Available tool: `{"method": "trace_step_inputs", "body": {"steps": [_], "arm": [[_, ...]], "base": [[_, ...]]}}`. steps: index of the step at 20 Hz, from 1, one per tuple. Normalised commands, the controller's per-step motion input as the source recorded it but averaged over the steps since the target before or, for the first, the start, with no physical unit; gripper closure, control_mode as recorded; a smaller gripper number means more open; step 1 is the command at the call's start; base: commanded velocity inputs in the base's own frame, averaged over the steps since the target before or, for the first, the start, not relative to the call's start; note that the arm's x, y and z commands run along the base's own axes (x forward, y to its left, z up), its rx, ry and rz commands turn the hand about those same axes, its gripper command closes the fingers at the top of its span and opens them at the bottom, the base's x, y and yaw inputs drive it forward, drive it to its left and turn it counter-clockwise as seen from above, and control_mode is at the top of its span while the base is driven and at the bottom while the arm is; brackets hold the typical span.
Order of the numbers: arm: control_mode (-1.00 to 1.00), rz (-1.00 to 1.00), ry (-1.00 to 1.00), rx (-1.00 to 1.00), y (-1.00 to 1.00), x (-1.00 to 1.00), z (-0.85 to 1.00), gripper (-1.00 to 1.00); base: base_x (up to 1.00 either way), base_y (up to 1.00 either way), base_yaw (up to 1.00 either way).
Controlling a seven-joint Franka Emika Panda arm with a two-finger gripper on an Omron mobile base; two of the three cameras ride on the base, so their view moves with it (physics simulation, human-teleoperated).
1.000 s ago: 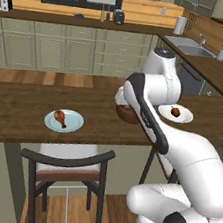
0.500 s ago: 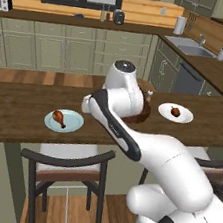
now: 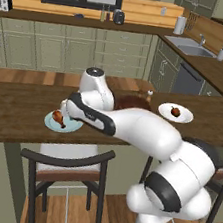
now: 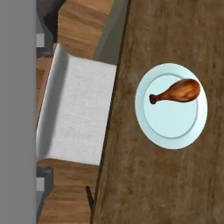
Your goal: Pick the chicken drumstick and bell pepper from their plates and place them in the bowl. Then put the bowl in the fridge.
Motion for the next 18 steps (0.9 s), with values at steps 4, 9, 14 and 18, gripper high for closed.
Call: {"method": "trace_step_inputs", "body": {"steps": [4, 9, 14, 18], "arm": [[-1.0, 0.07, 0.01, -0.14, 0.45, 0.71, -0.47, -1.0], [-1.0, 0.09, 0.01, -0.05, 0.2, 0.58, -0.37, -1.0], [-1.0, 0.02, 0.02, -0.07, 0.04, 0.48, -0.23, -1.0], [-1.0, 0.01, 0.06, -0.01, 0.18, 0.37, -0.23, -1.0]], "base": [[0.0, 0.0, 0.0], [0.0, 0.0, 0.0], [0.0, 0.0, 0.0], [0.0, 0.0, 0.0]]}}
